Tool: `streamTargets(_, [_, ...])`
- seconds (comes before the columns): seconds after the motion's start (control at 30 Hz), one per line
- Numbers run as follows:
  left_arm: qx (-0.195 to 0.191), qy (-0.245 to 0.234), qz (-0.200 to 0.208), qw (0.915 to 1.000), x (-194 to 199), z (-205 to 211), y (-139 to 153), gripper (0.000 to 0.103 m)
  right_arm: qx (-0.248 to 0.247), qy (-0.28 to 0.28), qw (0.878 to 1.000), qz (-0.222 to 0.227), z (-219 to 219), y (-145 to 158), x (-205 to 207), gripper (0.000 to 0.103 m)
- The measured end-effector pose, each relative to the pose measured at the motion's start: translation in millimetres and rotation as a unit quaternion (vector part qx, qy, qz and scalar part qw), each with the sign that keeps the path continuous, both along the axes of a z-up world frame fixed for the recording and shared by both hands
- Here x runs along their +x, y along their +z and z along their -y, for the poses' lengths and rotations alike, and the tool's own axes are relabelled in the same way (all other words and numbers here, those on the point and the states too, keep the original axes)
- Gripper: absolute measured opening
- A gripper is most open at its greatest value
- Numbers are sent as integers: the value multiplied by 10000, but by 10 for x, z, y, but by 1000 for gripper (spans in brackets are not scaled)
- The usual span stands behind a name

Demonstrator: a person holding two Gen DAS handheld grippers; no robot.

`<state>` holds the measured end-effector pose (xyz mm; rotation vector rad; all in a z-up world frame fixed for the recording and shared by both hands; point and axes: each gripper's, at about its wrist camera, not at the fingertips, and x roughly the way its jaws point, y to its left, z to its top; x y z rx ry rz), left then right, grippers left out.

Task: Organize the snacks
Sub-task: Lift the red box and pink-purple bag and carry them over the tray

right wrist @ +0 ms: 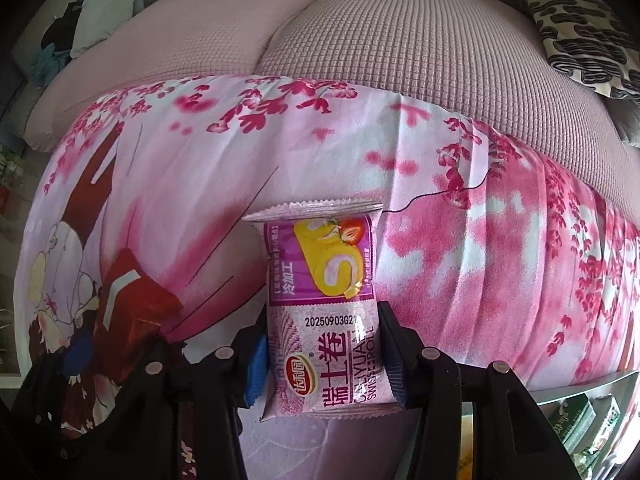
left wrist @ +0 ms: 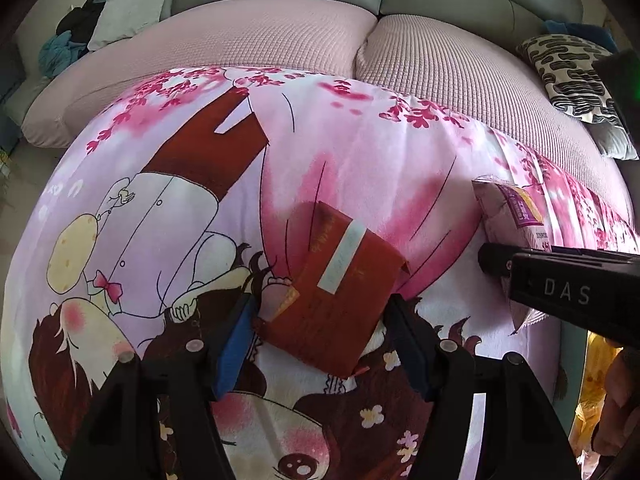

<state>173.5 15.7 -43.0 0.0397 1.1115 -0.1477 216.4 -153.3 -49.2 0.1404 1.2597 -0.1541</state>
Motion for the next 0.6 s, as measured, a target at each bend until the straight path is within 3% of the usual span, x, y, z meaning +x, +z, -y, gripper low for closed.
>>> streamTargets(0.07, [-14,13,-9,10000,-2,-1,10,67,-48,-4,10000,16,5,7,18,50])
streamTargets(0.3, [135,-44,-35,9999,-39,31,45,52,-77,-45,9999,97,-66,50,-81,43])
streamTargets(0.6, [59,-25,-203,9998,-125,37,62,47,-25,-87,9999,130,-167,33,-307,42])
